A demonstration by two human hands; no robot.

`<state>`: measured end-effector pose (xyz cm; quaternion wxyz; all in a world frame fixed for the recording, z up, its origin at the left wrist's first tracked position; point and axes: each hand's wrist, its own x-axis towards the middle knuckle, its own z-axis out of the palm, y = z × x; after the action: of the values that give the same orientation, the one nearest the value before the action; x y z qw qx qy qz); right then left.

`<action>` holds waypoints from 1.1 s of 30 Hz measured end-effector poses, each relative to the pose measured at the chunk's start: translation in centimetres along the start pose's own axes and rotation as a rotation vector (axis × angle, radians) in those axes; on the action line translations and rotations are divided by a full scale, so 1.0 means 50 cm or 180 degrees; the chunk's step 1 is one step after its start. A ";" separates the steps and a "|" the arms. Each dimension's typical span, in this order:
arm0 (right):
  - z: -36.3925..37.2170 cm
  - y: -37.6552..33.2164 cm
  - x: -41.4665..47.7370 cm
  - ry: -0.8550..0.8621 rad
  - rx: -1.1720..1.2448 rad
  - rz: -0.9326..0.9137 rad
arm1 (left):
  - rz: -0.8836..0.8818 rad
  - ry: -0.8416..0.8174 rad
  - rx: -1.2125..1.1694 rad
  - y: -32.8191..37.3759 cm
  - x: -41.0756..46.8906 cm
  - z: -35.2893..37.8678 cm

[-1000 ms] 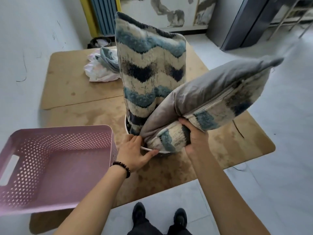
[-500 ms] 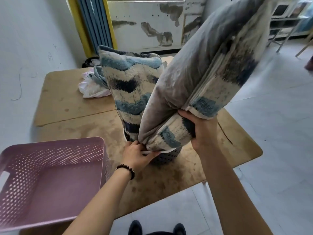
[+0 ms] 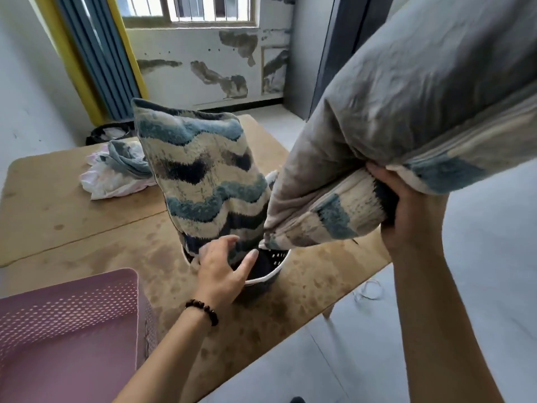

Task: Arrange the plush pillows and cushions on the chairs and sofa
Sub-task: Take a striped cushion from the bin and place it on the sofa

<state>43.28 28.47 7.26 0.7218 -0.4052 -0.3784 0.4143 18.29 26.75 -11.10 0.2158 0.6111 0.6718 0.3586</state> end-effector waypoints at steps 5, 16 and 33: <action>-0.051 -0.037 -0.070 0.0691 -0.0095 -0.0076 | 0.1109 -0.0614 -0.1179 0.228 0.025 -0.037; -0.355 -0.147 -0.452 0.1863 -0.0576 -0.0195 | 0.2133 -0.1689 -0.2339 0.471 -0.243 0.166; -1.045 -0.391 -1.225 0.4345 0.0130 -0.0451 | 0.2178 -0.4572 -0.2902 0.881 -1.119 0.390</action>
<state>72.36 -47.54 -8.20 0.8315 -0.5362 0.1434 0.0251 70.79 -23.75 0.77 0.6839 0.7085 -0.0480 0.1672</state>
